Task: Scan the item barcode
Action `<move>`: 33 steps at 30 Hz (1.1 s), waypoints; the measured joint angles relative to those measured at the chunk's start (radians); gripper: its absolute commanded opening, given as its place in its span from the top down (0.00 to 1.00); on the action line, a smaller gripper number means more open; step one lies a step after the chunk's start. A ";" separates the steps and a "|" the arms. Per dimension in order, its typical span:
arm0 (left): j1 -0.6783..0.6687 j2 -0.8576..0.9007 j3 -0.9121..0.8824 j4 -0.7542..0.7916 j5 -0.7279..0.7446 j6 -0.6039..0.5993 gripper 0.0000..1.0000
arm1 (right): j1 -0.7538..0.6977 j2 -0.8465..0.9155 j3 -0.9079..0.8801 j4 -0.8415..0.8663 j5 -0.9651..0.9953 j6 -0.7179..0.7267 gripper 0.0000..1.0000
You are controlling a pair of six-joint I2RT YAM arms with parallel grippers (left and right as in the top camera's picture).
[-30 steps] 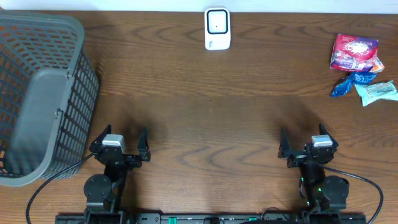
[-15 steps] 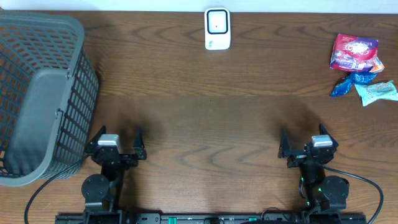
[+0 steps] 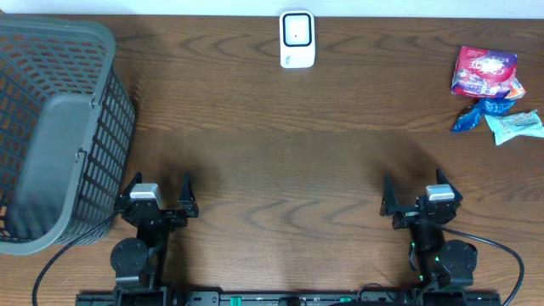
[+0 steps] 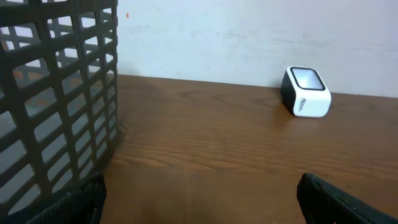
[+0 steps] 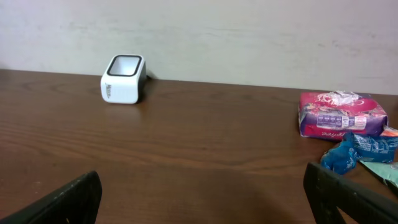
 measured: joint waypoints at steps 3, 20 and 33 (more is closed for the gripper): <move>0.000 0.000 0.000 0.000 0.000 0.008 0.02 | 0.000 0.000 0.000 0.000 0.000 0.000 0.01; -0.022 0.000 0.000 0.001 0.000 0.056 0.02 | 0.000 0.000 0.000 0.000 0.000 0.000 0.01; -0.022 0.000 0.000 0.001 0.000 0.056 0.02 | 0.000 0.000 0.000 0.000 0.000 0.000 0.01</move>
